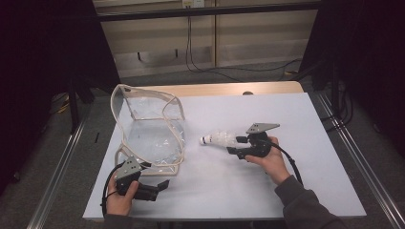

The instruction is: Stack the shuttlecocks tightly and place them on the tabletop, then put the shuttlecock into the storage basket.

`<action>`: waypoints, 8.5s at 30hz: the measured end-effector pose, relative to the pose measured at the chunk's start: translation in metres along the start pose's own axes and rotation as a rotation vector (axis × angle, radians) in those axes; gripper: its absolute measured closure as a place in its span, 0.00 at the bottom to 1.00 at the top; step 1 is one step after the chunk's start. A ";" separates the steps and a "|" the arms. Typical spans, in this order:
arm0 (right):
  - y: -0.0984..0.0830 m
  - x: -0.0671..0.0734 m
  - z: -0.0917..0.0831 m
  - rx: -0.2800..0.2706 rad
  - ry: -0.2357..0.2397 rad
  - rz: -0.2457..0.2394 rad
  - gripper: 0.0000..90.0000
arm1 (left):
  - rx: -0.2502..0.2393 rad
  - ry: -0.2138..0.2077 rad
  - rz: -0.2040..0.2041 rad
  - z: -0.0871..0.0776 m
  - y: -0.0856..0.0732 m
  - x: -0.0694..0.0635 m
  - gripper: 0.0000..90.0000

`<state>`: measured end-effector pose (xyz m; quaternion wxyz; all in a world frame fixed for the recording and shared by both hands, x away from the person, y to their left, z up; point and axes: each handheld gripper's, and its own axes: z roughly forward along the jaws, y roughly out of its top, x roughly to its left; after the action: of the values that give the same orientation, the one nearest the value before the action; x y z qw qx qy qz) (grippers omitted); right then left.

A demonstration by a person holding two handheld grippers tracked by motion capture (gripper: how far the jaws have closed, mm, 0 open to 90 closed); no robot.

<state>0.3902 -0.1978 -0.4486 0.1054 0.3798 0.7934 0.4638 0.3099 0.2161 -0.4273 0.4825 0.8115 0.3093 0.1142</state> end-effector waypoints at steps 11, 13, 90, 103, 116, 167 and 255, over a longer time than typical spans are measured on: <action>0.002 0.001 0.003 -0.027 -0.010 0.043 0.20 | -0.004 -0.001 -0.002 0.000 0.000 0.000 0.03; 0.003 0.002 0.003 -0.024 -0.007 0.048 0.19 | -0.004 -0.001 -0.002 0.001 0.001 0.001 0.02; 0.008 0.015 0.041 0.017 -0.074 0.018 0.62 | -0.010 -0.003 -0.003 0.001 0.000 0.001 0.02; 0.009 0.018 0.044 0.009 -0.084 -0.012 0.81 | -0.008 -0.002 0.000 0.001 0.000 0.001 0.02; 0.012 0.017 0.039 0.004 -0.021 -0.011 0.98 | -0.006 -0.004 -0.002 0.001 0.000 0.001 0.02; 0.053 0.027 -0.008 -0.015 0.049 -0.014 0.99 | -0.016 -0.010 -0.013 0.001 -0.001 0.002 0.02; 0.180 0.095 -0.022 -0.033 0.129 -0.119 0.99 | -0.011 -0.014 -0.010 0.001 -0.001 0.003 0.02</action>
<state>0.4044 -0.0953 -0.2724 0.0875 0.2997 0.8119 0.4933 0.3120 0.2176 -0.4288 0.4899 0.8079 0.3094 0.1078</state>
